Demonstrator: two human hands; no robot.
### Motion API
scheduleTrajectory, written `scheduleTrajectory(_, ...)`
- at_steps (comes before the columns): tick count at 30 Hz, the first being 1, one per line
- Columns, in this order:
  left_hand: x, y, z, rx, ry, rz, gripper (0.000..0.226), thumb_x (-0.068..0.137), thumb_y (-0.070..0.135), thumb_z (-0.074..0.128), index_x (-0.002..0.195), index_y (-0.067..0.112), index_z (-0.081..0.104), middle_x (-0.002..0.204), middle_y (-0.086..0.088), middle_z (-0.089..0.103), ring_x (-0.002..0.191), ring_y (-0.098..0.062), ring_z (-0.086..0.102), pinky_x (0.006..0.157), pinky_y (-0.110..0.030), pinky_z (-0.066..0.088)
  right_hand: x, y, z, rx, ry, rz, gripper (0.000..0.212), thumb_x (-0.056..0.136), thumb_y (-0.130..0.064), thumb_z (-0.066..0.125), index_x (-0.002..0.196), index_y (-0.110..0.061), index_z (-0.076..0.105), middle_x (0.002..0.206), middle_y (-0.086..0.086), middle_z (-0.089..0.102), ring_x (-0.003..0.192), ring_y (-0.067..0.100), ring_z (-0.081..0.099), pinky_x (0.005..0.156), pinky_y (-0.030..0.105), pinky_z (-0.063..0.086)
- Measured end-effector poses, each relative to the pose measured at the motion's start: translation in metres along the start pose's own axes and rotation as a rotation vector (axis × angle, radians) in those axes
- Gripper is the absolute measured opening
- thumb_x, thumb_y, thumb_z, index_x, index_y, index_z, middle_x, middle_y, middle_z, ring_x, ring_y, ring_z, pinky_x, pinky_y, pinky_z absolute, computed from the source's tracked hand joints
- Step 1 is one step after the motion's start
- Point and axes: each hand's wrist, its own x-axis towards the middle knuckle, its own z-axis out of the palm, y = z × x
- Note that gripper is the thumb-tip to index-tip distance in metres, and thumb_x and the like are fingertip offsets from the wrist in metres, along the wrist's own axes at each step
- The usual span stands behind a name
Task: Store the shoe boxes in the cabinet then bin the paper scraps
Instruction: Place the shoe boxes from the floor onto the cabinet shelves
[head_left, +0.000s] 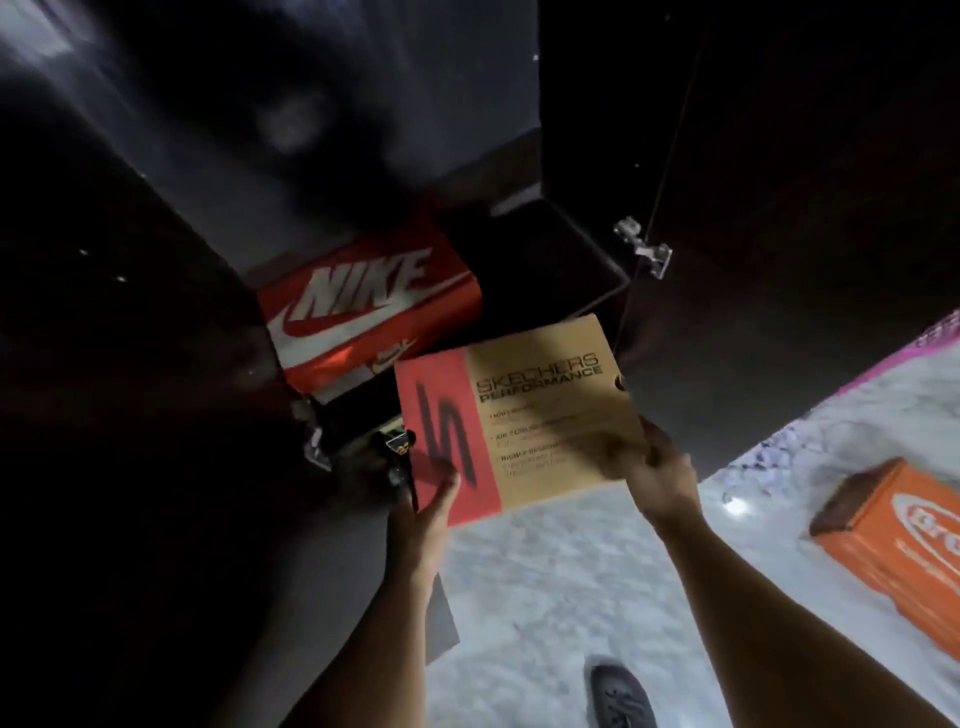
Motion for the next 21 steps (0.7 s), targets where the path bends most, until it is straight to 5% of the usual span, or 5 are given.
scheduleTrajectory(6,0.021,0.094,-0.015,-0.021,0.229,0.142,0.057,0.065,0.075,0.072,0.096,0.028,0.068,0.087,0.003,0.076,0.083,-0.024,0.071,0.081,-0.047,0.056,0.043,-0.13,0.031,0.037,0.122,-0.103,0.045,0.087,-0.039,0.072,0.131,-0.032,0.066,0.114,0.001,0.075,0.103,0.026,0.066,0.089,0.031,0.05)
scheduleTrajectory(11,0.065,0.147,-0.026,-0.078,0.367,0.221,0.072,0.065,0.076,0.072,0.112,0.021,0.067,0.102,-0.002,0.075,0.092,-0.021,0.068,0.082,-0.036,0.052,0.089,-0.196,0.073,0.087,0.05,-0.14,0.056,0.078,-0.049,0.073,0.128,-0.035,0.051,0.103,-0.006,0.069,0.098,0.025,0.068,0.081,0.034,0.055)
scheduleTrajectory(14,0.1,0.169,-0.037,-0.188,0.476,0.233,0.052,0.086,0.034,0.078,0.126,0.004,0.063,0.116,-0.016,0.072,0.103,-0.031,0.068,0.081,-0.019,0.053,0.114,-0.218,0.11,0.11,-0.105,-0.205,0.063,0.077,-0.042,0.085,0.123,-0.03,0.043,0.101,-0.008,0.062,0.094,0.018,0.066,0.076,0.03,0.051)
scheduleTrajectory(17,0.129,0.173,-0.047,-0.244,0.515,0.221,0.072,0.076,0.04,0.078,0.14,0.016,0.055,0.118,-0.009,0.072,0.112,-0.031,0.068,0.1,-0.037,0.054,0.135,-0.23,0.147,0.071,-0.273,-0.269,0.077,0.067,-0.046,0.093,0.118,-0.03,0.038,0.097,-0.013,0.06,0.092,0.014,0.065,0.08,0.033,0.053)
scheduleTrajectory(21,0.147,0.163,-0.051,-0.089,0.608,0.107,0.079,0.092,0.048,0.067,0.156,0.021,0.03,0.136,-0.011,0.062,0.125,-0.031,0.06,0.106,-0.037,0.045,0.158,-0.235,0.177,0.144,-0.353,-0.297,0.086,0.056,-0.058,0.093,0.117,-0.032,0.039,0.103,-0.01,0.067,0.1,0.016,0.069,0.091,0.049,0.058)
